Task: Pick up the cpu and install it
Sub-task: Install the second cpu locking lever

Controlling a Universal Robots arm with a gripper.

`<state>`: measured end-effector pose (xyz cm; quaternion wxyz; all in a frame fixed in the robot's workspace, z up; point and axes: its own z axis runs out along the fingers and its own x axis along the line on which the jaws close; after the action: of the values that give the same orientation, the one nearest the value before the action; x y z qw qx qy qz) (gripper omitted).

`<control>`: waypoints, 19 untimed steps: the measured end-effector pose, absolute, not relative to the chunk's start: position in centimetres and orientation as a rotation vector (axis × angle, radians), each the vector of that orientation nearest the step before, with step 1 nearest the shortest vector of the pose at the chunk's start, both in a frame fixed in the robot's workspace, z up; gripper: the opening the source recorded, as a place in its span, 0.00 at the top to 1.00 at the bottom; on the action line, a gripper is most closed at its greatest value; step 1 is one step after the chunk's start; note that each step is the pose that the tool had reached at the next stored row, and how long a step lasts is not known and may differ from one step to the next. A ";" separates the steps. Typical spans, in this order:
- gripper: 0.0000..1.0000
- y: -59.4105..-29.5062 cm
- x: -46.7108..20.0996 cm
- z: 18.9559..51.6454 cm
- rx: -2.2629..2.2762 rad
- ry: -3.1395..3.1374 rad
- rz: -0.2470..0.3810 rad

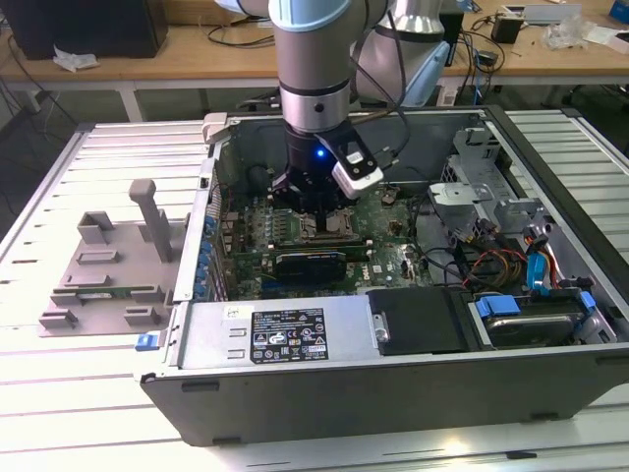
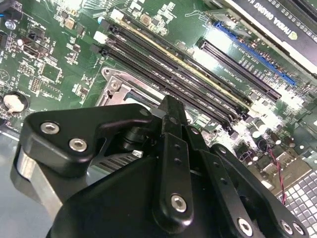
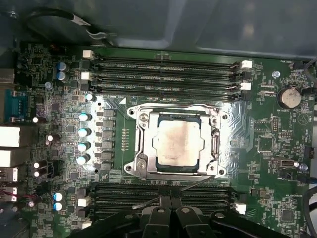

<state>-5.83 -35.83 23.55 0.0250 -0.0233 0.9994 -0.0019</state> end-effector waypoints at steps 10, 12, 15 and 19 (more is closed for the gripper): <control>0.89 -36.0 -6.9 22.9 -0.072 3.091 0.000; 0.89 -36.1 -7.1 22.8 -0.072 3.091 0.000; 0.89 -36.1 -7.4 22.7 -0.072 3.091 0.000; 0.89 -36.3 -7.6 22.6 -0.072 3.091 0.000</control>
<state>-7.58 -36.35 22.63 0.0251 -0.0232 0.9994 -0.0001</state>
